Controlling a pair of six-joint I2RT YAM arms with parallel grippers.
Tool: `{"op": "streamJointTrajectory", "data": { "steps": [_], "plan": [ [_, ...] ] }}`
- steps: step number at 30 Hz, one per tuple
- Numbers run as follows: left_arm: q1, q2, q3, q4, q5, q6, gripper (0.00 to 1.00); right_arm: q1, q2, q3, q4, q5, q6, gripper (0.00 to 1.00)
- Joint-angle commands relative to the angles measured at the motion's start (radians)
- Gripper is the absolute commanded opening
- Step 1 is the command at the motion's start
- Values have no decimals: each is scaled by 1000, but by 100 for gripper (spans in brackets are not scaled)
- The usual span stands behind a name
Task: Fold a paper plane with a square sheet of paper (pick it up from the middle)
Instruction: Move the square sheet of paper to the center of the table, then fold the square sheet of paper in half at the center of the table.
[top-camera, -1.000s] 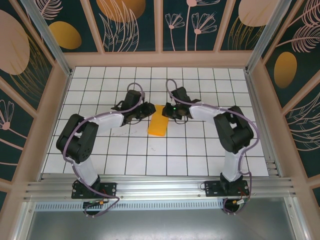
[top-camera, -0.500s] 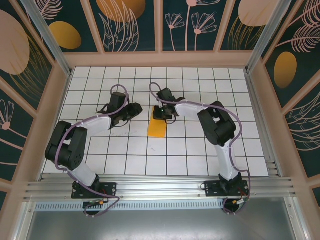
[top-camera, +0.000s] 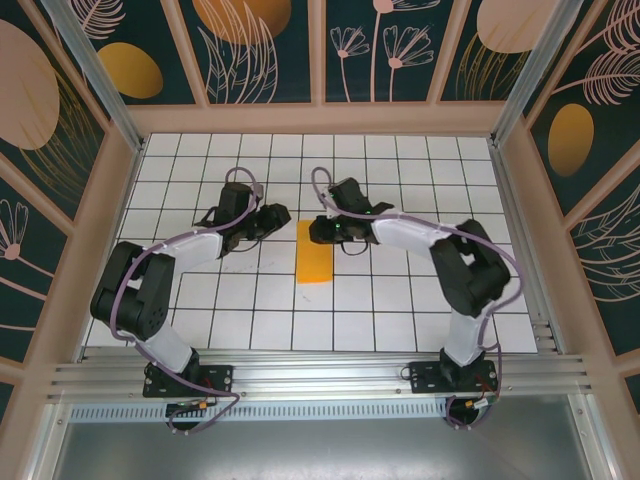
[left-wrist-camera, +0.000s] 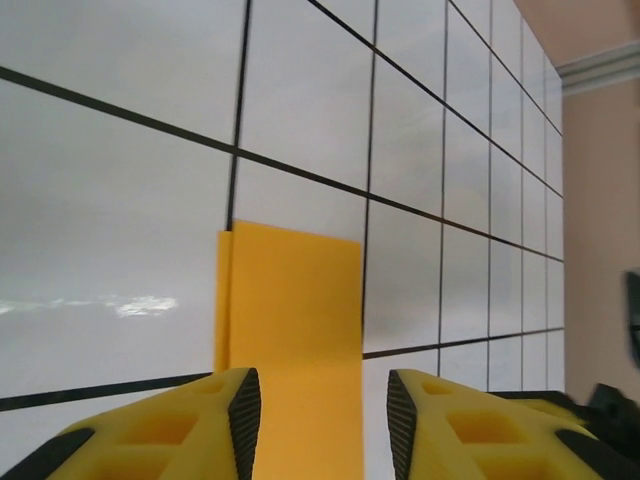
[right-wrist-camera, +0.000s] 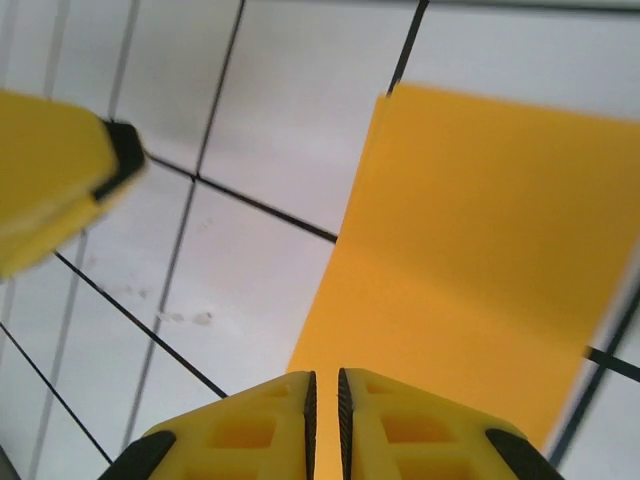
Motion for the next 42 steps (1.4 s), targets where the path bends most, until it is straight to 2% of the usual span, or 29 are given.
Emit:
{"op": "streamJointTrajectory", "data": {
  "steps": [1, 5, 10, 15, 23, 35, 42],
  "plan": [
    [-31, 43, 78, 41, 79, 42, 39, -27, -78, -114, 76, 80, 165, 17],
    [-85, 146, 191, -30, 57, 82, 37, -40, -120, -192, 137, 58, 226, 16],
    [-118, 260, 311, -56, 78, 90, 32, -45, -84, -161, 130, 66, 256, 15],
    [-146, 355, 419, -115, 79, 113, 26, -41, -44, -174, 157, 7, 280, 13],
    [-150, 416, 428, -113, 72, 101, 21, -16, 6, -187, 163, -68, 253, 13],
    [-150, 407, 399, -86, 102, 102, 21, -11, 68, -208, 122, -60, 217, 13],
    [-156, 405, 380, -77, 123, 112, 22, -18, 70, -255, 126, -70, 117, 13]
  ]
}}
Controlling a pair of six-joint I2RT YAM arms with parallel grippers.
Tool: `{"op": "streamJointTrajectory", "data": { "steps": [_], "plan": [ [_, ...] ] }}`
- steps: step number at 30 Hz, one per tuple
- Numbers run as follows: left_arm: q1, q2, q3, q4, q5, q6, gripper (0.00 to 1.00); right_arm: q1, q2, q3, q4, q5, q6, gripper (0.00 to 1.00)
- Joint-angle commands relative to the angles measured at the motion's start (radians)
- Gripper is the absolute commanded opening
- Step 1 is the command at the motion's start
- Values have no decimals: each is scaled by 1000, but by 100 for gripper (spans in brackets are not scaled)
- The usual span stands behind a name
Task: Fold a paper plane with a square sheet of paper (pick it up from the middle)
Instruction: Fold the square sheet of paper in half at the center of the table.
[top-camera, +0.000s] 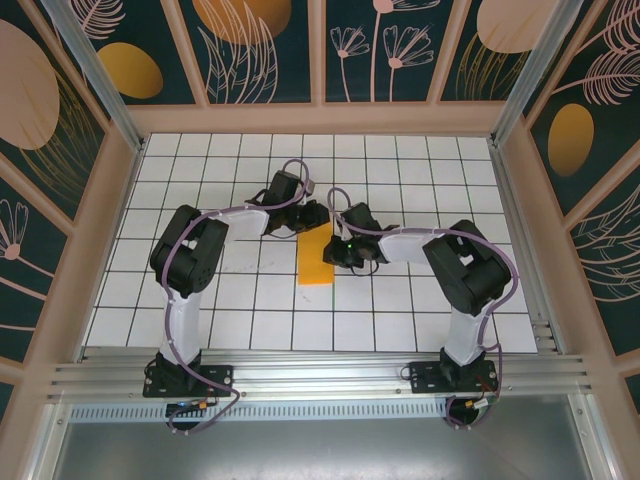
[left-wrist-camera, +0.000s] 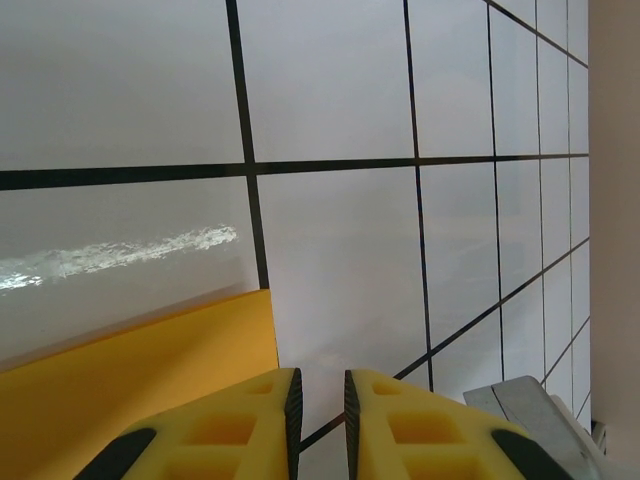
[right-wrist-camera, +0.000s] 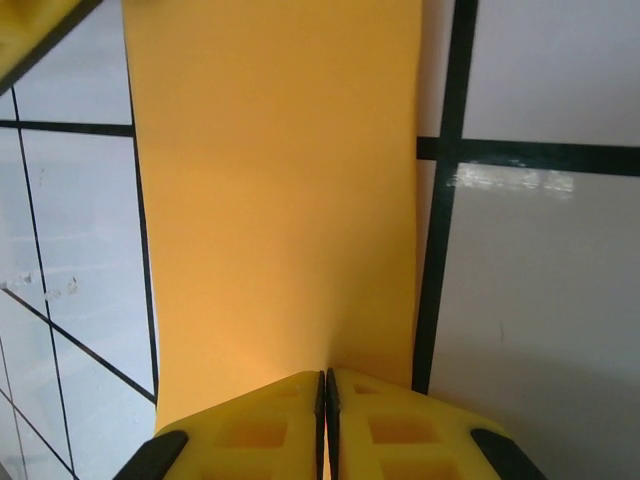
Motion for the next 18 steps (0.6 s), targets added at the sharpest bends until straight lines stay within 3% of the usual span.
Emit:
{"op": "streamJointTrajectory", "data": {
  "steps": [1, 11, 18],
  "plan": [
    [-9, -4, -18, 14, 30, 24, 22, -3, 18, -46, -22, -20, -82, 13],
    [-19, 21, -29, 13, 42, 27, 21, -13, 11, -69, 1, -43, -170, 13],
    [-18, 31, -48, -29, -16, 43, 18, -24, 13, -66, -7, -38, -168, 13]
  ]
}}
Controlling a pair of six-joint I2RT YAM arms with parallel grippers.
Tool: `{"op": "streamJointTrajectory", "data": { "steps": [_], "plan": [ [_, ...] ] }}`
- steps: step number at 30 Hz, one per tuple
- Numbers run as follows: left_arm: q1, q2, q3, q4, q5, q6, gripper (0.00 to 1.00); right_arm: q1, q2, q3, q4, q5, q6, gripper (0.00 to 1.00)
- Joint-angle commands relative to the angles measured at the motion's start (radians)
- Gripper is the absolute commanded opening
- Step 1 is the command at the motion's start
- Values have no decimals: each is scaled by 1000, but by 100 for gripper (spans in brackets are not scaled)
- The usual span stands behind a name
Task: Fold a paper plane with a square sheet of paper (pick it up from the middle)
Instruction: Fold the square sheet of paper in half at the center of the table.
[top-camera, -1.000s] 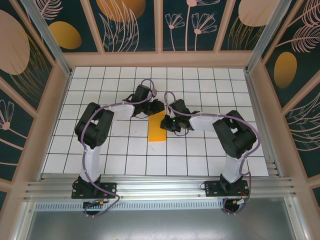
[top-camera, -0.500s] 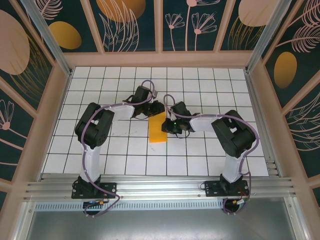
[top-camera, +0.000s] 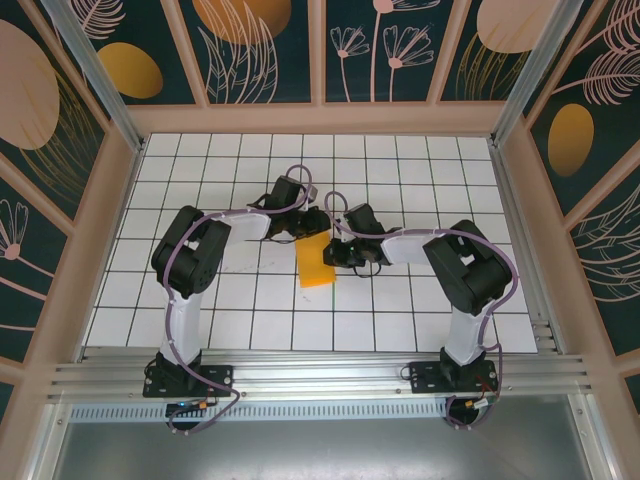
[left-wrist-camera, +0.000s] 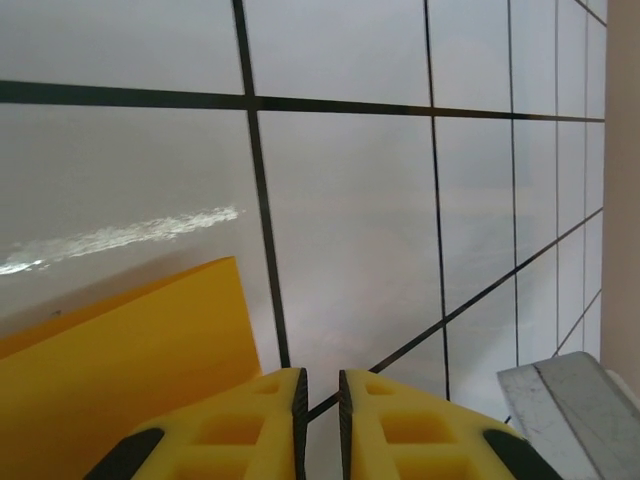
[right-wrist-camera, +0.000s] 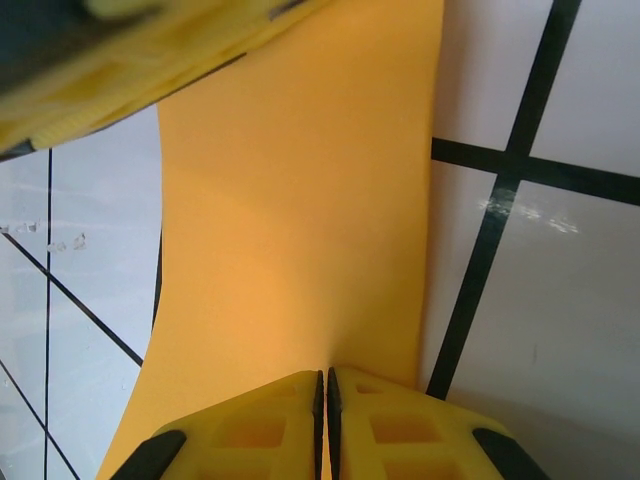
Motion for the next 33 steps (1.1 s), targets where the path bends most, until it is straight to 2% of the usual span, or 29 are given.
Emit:
{"op": "streamJointTrajectory", "data": {
  "steps": [1, 15, 21, 33],
  "plan": [
    [-3, 30, -22, -34, -40, 29, 18, -10, 14, -30, -71, 16, -22, 13],
    [-3, 18, -80, -65, -148, 49, 15, -15, 14, -1, -110, 27, 1, 13],
    [-3, 14, -127, -36, -173, 46, 14, -10, -19, 37, -167, -52, -9, 13],
    [-1, 16, -211, 39, -196, 19, 13, 2, -84, -55, -274, -81, -67, 13]
  ]
}}
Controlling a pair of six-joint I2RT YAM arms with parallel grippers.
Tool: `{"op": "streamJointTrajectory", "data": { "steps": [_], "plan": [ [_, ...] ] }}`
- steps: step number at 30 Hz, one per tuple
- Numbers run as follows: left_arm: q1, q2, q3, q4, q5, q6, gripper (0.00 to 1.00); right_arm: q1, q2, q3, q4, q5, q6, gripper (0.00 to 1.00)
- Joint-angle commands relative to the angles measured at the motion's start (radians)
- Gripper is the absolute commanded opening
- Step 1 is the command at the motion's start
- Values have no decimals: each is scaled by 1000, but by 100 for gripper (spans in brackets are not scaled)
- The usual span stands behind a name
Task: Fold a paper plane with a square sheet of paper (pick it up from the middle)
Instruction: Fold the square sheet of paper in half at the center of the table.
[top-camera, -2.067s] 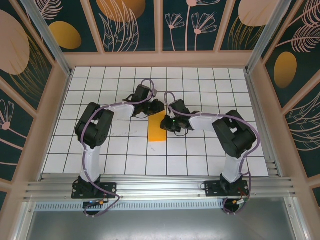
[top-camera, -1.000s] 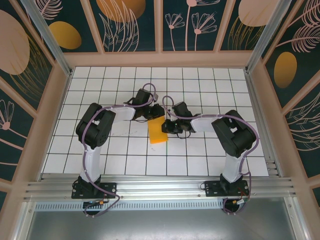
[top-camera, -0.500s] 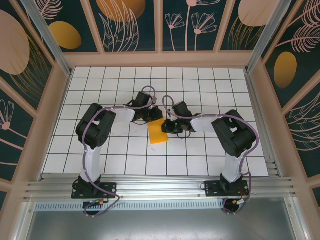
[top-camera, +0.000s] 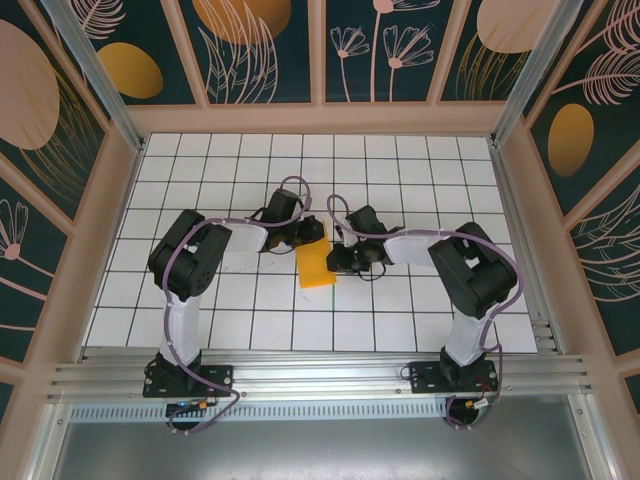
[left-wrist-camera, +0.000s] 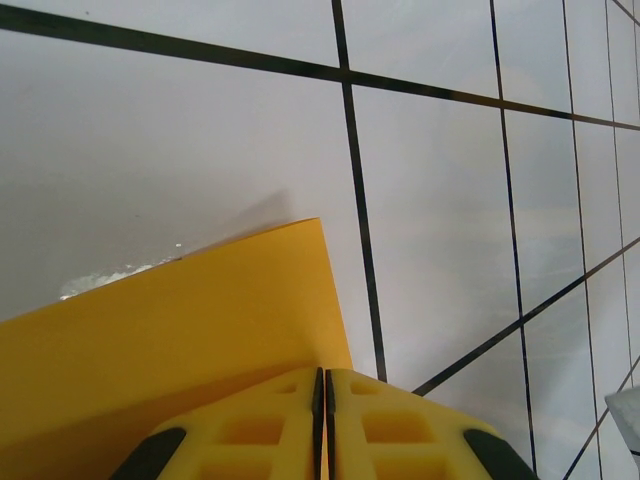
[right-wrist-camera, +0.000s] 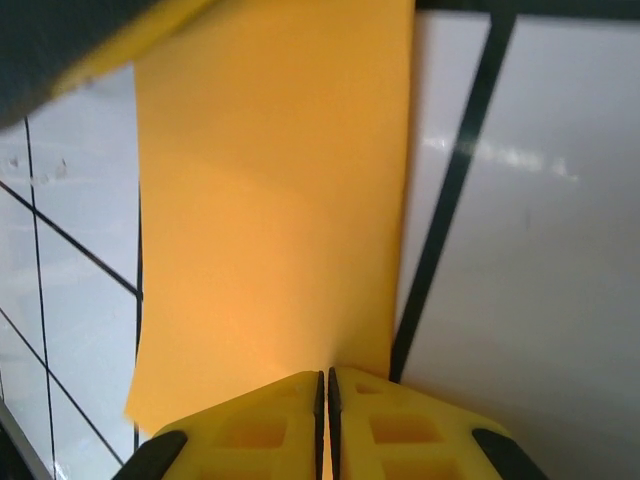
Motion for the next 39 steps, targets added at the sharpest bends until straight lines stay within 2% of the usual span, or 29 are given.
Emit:
{"op": "streamJointTrajectory", "data": {
  "steps": [1, 8, 14, 24, 31, 39],
  "plan": [
    [7, 42, -56, -123, -87, -3, 13, 9, -50, -49, -147, -30, -40, 13],
    [7, 42, -58, -114, -81, -5, 13, 30, -76, -40, -233, 17, -67, 13],
    [7, 43, -58, -111, -73, -6, 13, 31, -157, 59, -209, 53, -42, 15],
    [7, 50, -56, -106, -64, -7, 13, 37, 31, 181, -160, 57, -25, 14],
    [7, 53, -56, -106, -65, -7, 13, 54, 74, 146, -169, 37, -28, 14],
    [7, 54, -58, -111, -75, -4, 13, 69, -12, -4, -214, 45, -14, 13]
  ]
}}
